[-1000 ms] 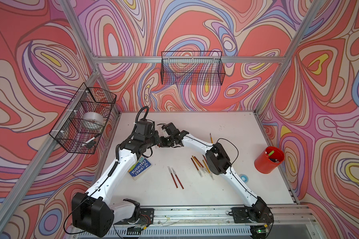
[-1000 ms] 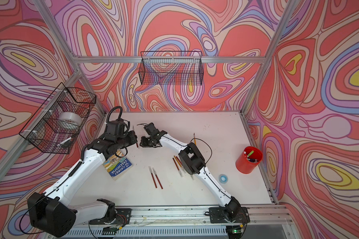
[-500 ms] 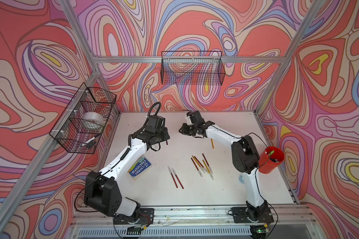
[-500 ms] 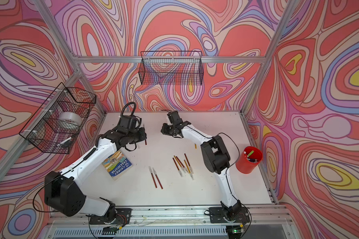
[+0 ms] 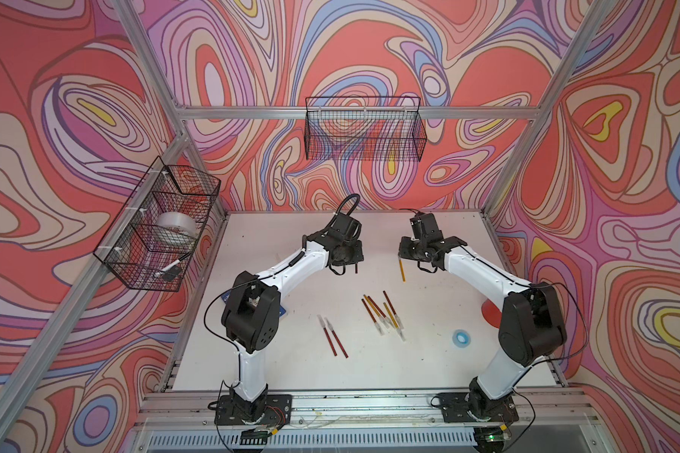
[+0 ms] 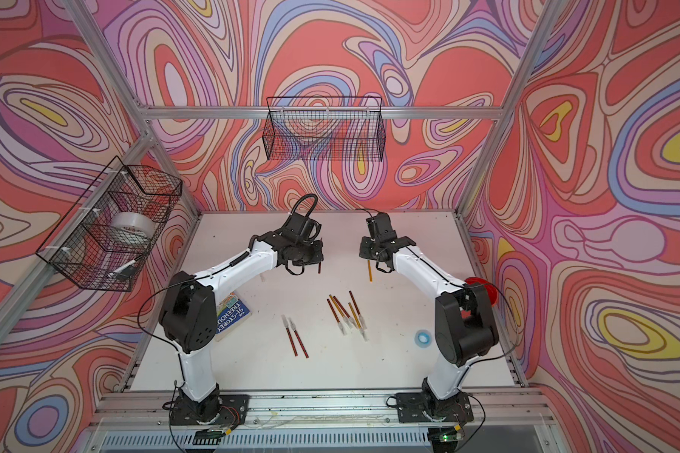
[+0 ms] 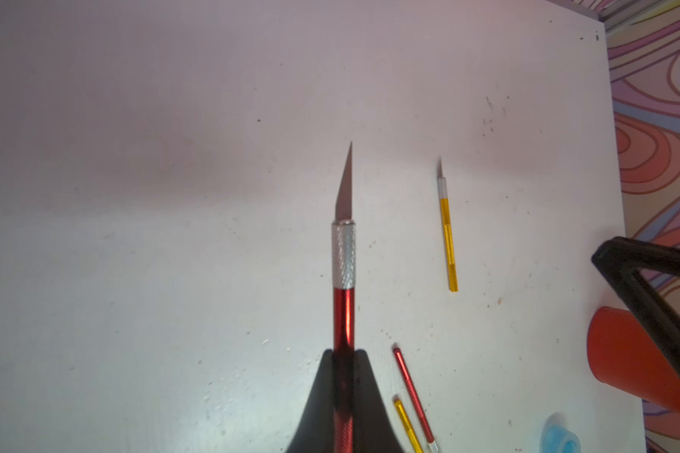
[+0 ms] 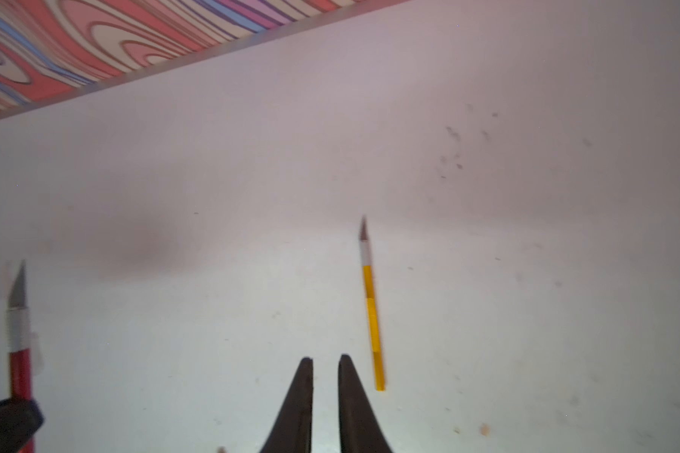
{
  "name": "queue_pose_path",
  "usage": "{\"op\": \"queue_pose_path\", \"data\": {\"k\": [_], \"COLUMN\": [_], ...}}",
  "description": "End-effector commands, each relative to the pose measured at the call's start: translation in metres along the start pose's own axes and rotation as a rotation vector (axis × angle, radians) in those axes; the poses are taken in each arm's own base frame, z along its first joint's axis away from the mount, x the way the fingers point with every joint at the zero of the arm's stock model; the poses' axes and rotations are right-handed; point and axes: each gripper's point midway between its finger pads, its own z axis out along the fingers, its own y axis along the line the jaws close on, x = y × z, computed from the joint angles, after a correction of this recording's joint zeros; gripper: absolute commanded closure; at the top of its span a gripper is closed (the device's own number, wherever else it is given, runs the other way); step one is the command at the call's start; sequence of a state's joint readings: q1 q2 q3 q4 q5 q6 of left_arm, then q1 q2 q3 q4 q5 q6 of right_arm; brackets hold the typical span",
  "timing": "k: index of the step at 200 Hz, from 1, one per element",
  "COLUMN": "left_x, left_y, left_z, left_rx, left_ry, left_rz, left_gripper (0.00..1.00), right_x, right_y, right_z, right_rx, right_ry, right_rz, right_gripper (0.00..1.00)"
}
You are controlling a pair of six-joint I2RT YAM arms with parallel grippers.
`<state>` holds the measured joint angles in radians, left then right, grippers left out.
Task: Remove protective caps from carving knives
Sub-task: Place the carving knife at the center of the board.
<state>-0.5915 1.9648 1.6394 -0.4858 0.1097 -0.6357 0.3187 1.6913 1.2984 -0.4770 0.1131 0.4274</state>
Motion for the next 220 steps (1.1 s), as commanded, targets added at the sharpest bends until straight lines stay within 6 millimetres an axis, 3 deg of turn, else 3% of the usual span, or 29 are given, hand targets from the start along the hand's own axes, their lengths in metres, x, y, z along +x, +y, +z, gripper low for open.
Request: {"op": "queue_pose_path", "data": {"k": [1, 20, 50, 126, 185, 220], "left_x": [0.001, 0.002, 0.010, 0.032, 0.044, 0.045], "left_y": [-0.017, -0.030, -0.044, -0.054, -0.054, -0.062], "left_z": [0.017, 0.037, 0.069, 0.126, 0.140, 0.128], "left_rx": [0.021, 0.038, 0.051, 0.079, 0.072, 0.120], "left_ry": [0.031, 0.057, 0.100, 0.173, 0.193, 0.179], "left_rz": [-0.007, -0.007, -0.018, -0.089, -0.120, -0.121], "left_gripper": [1.00, 1.00, 1.00, 1.00, 1.00, 1.00], "right_x": [0.009, 0.018, 0.027, 0.040, 0.048, 0.043], "right_y": [-0.043, -0.067, -0.089, -0.099, -0.080, -0.030], "right_z": [-0.008, -0.009, -0.012, -0.007, 0.004, 0.008], "right_rx": [0.122, 0.137, 0.168, 0.159, 0.043, -0.237], "right_ry": [0.017, 0.034, 0.044, 0.080, 0.110, 0.130], "right_rz": [-0.005, 0.035, 0.051, 0.056, 0.087, 0.118], "right_gripper": [0.84, 0.85, 0.85, 0.86, 0.86, 0.85]}}
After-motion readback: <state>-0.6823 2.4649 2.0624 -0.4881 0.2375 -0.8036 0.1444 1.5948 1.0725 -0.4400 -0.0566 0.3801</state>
